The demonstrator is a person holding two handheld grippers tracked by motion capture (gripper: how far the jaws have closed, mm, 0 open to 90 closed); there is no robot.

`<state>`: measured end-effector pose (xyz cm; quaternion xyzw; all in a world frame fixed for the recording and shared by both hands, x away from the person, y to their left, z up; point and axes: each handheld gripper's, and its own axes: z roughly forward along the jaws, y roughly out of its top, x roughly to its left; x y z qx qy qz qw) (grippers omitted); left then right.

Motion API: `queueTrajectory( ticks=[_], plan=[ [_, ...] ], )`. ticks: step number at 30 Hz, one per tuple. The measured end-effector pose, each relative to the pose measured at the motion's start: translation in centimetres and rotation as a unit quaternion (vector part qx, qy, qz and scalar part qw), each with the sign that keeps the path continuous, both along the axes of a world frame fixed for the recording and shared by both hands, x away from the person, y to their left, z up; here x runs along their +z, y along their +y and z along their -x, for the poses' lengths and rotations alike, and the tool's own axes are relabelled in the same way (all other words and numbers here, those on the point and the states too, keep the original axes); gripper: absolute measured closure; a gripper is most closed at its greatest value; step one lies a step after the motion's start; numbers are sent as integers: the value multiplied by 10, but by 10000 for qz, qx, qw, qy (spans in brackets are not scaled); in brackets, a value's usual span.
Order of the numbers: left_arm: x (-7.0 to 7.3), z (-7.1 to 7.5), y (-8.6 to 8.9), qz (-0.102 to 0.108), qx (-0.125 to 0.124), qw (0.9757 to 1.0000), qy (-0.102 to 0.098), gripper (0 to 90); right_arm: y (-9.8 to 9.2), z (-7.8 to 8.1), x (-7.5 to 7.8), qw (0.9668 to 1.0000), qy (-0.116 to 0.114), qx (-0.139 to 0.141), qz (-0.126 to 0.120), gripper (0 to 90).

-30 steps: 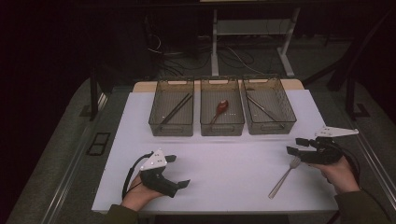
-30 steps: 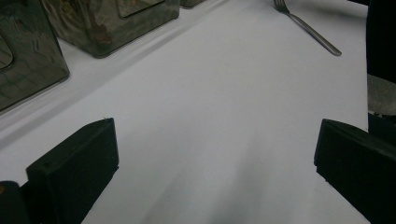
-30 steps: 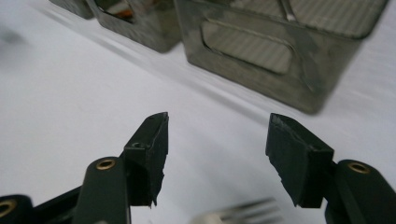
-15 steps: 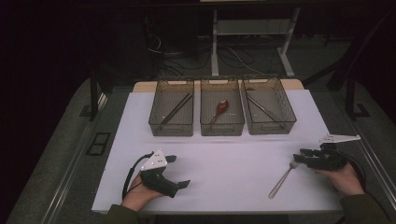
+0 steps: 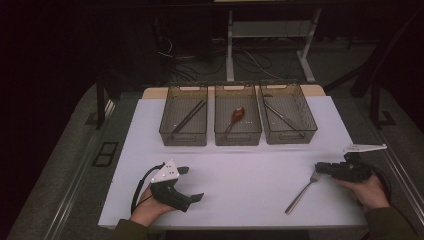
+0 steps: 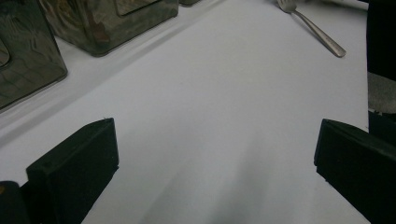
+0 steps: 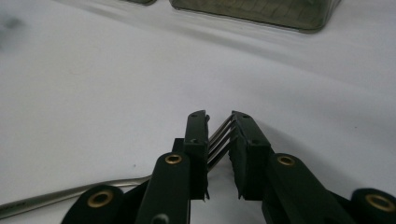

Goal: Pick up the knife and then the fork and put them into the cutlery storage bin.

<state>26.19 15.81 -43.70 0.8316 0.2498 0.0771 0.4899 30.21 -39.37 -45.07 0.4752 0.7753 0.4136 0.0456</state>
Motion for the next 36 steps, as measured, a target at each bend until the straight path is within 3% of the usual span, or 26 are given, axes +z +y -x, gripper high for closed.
queueTrajectory(
  ticks=[4, 8, 18, 26, 31, 36],
  plan=[
    [0, 0, 0, 0, -1, 10000, 1, 0, -1, 0, 3, 9997, -38, -26, -232, 794],
    [0, 0, 0, -11, -17, 10000, -5, 0, -1, 1, 10, 9983, -229, 2, -537, 825],
    [-1, -1, -1, -14, -20, 10000, 2, 0, 7, -1, 38, 9904, -732, 109, -1166, 882],
    [-1, -1, -1, -25, -12, 10000, 15, 0, 15, -9, 57, 9894, -1161, 1, -874, 884],
    [-1, -1, -1, -23, -5, 10000, 19, 0, 19, -15, 65, 9889, -1308, -140, -694, 884],
    [-1, -2, -1, -27, -11, 10000, 26, 0, 23, -22, 74, 9872, -1432, -243, -665, 884]
  ],
)
